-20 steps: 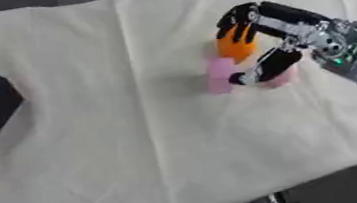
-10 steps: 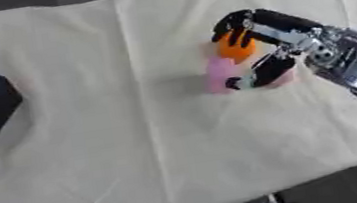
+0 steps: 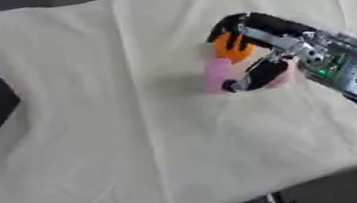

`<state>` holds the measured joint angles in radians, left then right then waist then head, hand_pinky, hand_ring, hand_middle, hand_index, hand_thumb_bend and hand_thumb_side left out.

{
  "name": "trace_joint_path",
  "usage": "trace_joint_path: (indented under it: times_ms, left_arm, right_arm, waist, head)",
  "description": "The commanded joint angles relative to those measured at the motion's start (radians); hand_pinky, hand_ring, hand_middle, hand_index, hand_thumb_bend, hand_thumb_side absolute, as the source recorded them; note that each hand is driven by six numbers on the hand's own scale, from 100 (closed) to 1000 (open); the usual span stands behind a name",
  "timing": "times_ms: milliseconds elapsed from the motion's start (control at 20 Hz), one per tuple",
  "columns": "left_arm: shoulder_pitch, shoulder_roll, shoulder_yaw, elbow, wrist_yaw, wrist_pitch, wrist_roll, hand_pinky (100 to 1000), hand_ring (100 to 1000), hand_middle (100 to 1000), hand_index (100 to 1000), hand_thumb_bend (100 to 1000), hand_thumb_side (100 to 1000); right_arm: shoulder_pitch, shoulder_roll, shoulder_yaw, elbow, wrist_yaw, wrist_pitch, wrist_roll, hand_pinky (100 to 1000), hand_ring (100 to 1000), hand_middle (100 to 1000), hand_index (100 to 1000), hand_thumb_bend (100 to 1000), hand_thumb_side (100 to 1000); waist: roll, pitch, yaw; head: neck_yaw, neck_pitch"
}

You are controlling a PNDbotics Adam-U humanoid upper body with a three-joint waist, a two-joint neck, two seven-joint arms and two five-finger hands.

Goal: Pick up the objects with one hand, pass them to the other hand, and then place them into the box on the other side of the table.

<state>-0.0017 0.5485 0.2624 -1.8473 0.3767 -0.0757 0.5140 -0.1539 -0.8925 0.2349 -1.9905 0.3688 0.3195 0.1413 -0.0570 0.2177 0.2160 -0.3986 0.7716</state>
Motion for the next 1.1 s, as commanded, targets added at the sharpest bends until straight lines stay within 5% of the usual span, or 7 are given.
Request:
trace_joint_path:
  times_ms: [50,1100]
  left_arm:
    - [-0.01,0.024,0.012,-0.01,-0.005,0.001,-0.002,918,687,734,717,137,832]
    - [-0.014,0.012,0.009,-0.009,-0.007,0.002,-0.008,921,678,731,716,136,838]
  right_arm:
    - [-0.001,-0.012,-0.007,-0.009,0.024,0.015,-0.008,635,704,856,817,532,100]
    - [-0.005,0.013,0.003,-0.009,0.028,0.087,-0.032,640,715,858,778,472,100]
  waist:
    - [-0.005,-0.006,0.001]
    - [-0.005,0.019,0.01]
  head:
    - [-0.005,-0.002]
    - [-0.018,-0.002]
